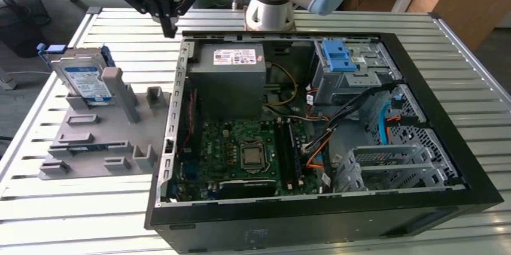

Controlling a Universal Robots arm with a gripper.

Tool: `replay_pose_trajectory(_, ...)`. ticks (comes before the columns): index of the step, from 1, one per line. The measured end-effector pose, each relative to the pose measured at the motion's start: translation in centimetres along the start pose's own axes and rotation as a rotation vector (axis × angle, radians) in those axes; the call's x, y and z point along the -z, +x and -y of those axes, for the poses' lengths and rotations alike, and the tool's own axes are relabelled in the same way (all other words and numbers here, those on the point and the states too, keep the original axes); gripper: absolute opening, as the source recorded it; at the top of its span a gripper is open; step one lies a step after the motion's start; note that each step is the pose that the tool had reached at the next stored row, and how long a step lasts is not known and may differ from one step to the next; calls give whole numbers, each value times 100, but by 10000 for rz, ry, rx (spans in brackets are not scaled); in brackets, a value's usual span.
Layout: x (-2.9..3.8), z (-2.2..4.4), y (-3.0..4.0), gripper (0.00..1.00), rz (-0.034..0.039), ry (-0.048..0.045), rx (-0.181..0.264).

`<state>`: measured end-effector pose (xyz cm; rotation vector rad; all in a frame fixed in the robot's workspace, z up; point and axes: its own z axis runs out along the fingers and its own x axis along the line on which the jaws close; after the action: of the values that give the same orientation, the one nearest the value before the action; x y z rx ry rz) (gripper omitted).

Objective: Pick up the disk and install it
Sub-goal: 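Reach for the disk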

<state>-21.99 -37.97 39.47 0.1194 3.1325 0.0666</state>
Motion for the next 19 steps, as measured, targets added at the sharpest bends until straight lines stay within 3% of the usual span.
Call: replay_pose_trajectory(19, -3, -51, 89, 11, 0, -1, 0)
